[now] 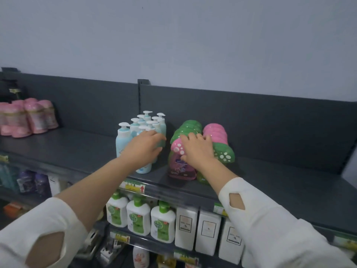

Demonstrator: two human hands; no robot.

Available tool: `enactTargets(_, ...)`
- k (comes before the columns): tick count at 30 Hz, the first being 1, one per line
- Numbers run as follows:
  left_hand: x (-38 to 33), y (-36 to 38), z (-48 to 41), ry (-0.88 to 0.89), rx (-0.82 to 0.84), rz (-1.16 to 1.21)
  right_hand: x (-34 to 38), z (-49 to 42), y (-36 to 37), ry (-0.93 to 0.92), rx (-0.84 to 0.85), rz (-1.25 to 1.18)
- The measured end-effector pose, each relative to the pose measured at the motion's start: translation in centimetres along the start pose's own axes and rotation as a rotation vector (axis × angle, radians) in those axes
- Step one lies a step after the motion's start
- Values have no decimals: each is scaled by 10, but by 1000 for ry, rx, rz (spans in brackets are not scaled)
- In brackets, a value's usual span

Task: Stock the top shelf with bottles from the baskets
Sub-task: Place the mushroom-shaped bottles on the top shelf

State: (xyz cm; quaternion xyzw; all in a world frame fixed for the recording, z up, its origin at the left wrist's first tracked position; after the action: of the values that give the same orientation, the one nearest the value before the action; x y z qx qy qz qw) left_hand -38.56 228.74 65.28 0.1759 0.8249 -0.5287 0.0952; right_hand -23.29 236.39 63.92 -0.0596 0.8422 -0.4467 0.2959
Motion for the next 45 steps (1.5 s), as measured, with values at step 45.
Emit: enactTargets(45, -35, 40, -77, 94, 208, 175, -94, 51, -14, 210, 156, -353)
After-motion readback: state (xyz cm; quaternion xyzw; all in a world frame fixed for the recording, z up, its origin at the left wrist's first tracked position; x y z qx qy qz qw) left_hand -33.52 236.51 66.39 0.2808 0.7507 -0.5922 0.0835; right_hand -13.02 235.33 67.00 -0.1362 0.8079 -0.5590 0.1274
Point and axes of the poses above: each hand's wrist, its own z-axis away from the middle knuckle, its own y-axis out of the palm, x = y × z, the point moved 2 cm from there along -z, towards the middle knuckle, and after that the axes turned 14 degrees about z, right-handed, at the moved point
